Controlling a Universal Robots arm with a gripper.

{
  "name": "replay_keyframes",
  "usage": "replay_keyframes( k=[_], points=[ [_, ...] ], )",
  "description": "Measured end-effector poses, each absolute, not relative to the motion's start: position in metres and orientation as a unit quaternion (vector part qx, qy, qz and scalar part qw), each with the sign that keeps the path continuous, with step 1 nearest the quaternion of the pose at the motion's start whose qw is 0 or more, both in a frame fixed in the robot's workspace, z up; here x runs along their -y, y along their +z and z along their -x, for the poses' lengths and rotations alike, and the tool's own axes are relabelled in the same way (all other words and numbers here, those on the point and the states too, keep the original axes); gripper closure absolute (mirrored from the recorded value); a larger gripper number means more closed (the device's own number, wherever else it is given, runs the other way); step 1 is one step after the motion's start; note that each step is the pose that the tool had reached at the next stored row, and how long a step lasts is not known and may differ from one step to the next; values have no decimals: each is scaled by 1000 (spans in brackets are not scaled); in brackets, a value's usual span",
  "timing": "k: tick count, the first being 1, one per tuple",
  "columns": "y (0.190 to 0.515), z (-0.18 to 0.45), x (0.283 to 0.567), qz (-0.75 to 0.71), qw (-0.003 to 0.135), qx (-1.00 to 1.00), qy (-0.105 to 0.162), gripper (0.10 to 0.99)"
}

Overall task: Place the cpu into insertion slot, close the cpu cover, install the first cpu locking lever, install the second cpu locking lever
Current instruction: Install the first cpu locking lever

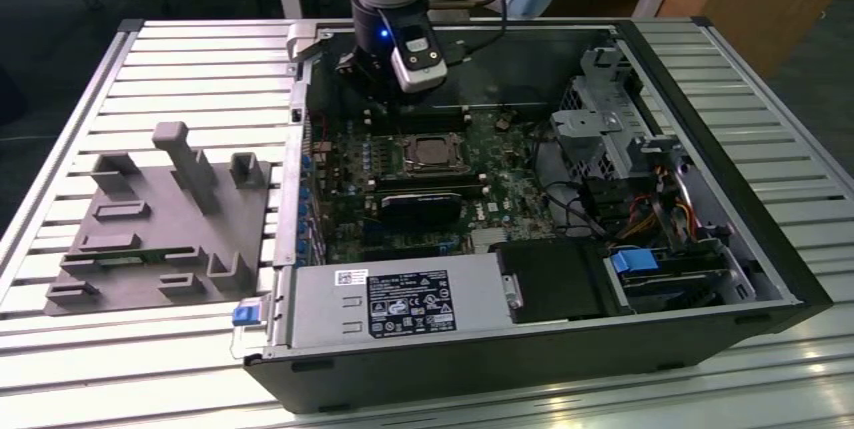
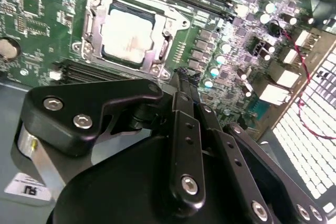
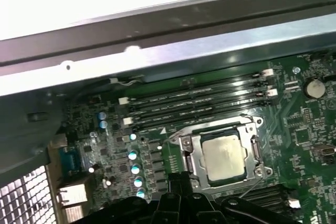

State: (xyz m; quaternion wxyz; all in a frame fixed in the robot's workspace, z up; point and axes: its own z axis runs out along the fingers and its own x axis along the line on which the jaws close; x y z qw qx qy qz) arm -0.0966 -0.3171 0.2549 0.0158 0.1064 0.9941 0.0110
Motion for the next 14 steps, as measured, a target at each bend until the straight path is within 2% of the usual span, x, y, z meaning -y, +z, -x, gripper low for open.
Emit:
replay_keyframes(
  k=[4, 14],
  points=[
    [255, 100, 317, -101, 14, -994, 27, 984],
    [255, 109, 317, -91, 15, -995, 45, 984]
  ],
)
